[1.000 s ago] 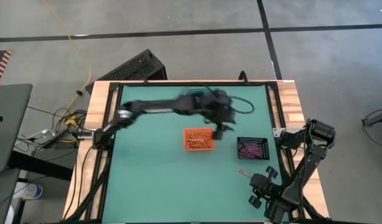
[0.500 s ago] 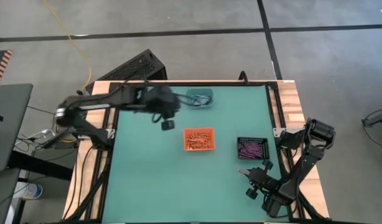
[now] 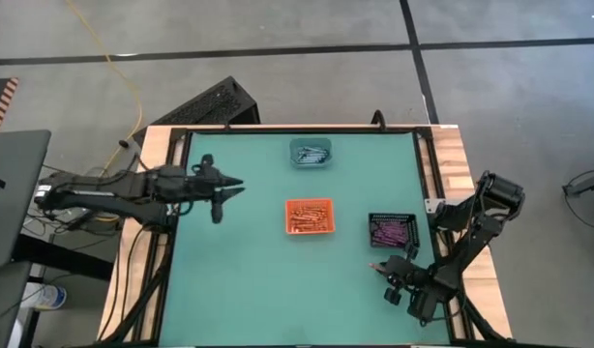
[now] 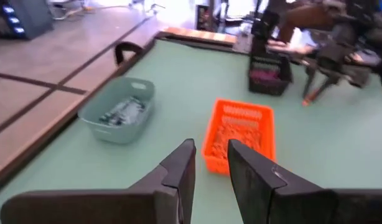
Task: Sort crayons
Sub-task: Put the orange crayon into the orange bin
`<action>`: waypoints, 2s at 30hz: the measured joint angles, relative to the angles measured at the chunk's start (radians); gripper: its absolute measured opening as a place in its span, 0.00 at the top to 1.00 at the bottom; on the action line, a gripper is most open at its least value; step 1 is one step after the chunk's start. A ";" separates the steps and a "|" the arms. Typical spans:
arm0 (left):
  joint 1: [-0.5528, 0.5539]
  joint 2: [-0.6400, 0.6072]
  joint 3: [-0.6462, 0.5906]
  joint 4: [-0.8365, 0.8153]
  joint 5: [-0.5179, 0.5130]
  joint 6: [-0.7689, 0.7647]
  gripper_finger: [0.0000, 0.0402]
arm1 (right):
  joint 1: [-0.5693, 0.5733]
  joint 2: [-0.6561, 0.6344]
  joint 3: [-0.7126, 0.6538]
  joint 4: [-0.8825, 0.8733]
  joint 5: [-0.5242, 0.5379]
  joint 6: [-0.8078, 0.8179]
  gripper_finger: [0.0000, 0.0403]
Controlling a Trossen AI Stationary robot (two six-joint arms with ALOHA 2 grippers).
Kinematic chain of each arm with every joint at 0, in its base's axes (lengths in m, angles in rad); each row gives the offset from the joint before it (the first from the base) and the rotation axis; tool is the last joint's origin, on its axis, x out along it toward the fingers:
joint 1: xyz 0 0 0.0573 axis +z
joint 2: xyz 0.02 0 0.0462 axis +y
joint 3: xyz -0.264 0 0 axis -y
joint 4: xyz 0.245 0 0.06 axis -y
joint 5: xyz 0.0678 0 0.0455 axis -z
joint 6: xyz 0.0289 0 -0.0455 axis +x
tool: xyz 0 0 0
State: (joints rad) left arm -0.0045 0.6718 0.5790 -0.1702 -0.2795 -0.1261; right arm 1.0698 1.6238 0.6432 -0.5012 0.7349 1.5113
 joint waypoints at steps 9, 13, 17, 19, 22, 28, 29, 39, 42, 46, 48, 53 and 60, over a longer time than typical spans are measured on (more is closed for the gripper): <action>-0.102 -0.280 -0.264 0.132 -0.102 0.017 0.79 | -0.005 0.047 -0.038 0.110 0.017 -0.046 0.83; -0.114 -0.390 -0.369 0.198 -0.147 0.016 0.79 | -0.006 0.029 -0.038 0.098 -0.001 -0.024 0.93; -0.114 -0.465 -0.413 0.192 -0.147 0.016 0.79 | -0.012 -0.006 -0.039 0.087 -0.015 -0.020 0.98; -0.114 -0.492 -0.420 0.179 -0.147 0.016 0.79 | -0.023 -0.036 -0.042 0.079 -0.022 -0.028 0.98; -0.114 -0.510 -0.421 0.157 -0.137 0.016 0.79 | -0.068 -0.093 -0.020 0.063 -0.015 -0.120 0.99; -0.114 -0.502 -0.421 0.154 -0.101 0.016 0.79 | -0.245 -0.207 0.092 0.100 0.028 -0.596 1.00; -0.114 -0.502 -0.421 0.153 -0.100 0.016 0.79 | -0.282 -0.220 0.112 0.132 0.028 -0.704 1.00; -0.114 -0.496 -0.421 0.154 -0.066 0.001 0.79 | -0.773 -0.203 0.154 0.559 -0.390 -1.573 1.00; -0.114 -0.496 -0.421 0.161 -0.066 0.008 0.79 | -0.914 -0.143 0.152 0.655 -0.571 -1.656 1.00; -0.114 -0.496 -0.421 0.161 -0.065 0.007 0.79 | -1.026 -0.064 0.154 0.768 -0.752 -1.720 1.00; -0.114 -0.496 -0.421 0.161 -0.057 0.000 0.79 | -1.053 -0.035 0.153 0.776 -0.806 -1.734 1.00; -0.114 -0.496 -0.421 0.159 -0.038 0.000 0.79 | -1.092 0.017 0.154 0.790 -0.826 -1.756 0.99; -0.114 -0.496 -0.421 0.159 -0.039 0.001 0.79 | -1.140 0.029 0.154 0.804 -0.814 -1.742 0.92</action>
State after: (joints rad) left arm -0.1184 0.1757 0.1585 -0.0116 -0.3183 -0.1248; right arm -0.0702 1.6527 0.7971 0.3028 -0.0788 -0.2308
